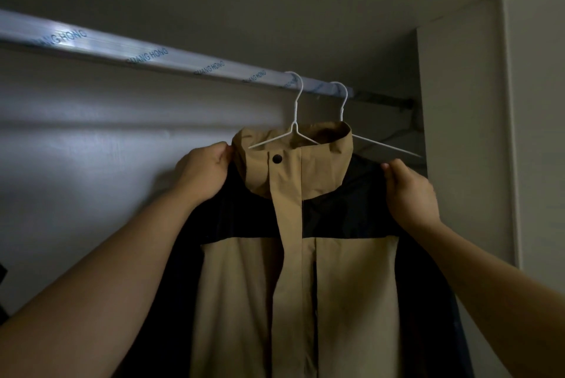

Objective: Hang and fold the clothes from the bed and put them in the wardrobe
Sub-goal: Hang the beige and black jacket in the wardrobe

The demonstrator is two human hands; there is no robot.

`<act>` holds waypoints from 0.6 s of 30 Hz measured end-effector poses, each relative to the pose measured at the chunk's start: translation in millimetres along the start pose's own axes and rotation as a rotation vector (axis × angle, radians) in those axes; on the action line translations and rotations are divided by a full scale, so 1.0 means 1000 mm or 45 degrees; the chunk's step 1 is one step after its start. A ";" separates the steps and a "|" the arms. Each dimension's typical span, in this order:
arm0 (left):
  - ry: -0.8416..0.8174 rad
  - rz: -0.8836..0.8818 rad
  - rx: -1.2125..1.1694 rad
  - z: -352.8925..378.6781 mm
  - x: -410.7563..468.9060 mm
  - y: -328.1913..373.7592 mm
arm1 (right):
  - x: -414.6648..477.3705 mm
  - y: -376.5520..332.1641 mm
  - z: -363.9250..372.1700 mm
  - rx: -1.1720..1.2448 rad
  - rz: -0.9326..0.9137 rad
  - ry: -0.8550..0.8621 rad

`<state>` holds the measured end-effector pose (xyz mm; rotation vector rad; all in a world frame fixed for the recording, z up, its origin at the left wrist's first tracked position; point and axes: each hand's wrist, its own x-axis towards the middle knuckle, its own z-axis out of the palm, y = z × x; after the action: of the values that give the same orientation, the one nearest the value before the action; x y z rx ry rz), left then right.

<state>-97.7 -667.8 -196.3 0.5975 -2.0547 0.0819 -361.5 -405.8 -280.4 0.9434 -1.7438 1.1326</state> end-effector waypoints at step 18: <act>0.064 0.049 -0.020 0.000 0.001 -0.008 | 0.000 0.005 -0.012 -0.266 0.032 -0.035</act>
<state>-94.7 -675.0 -197.3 0.5414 -2.0169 0.1021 -363.0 -392.4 -279.4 0.8151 -1.8601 0.9357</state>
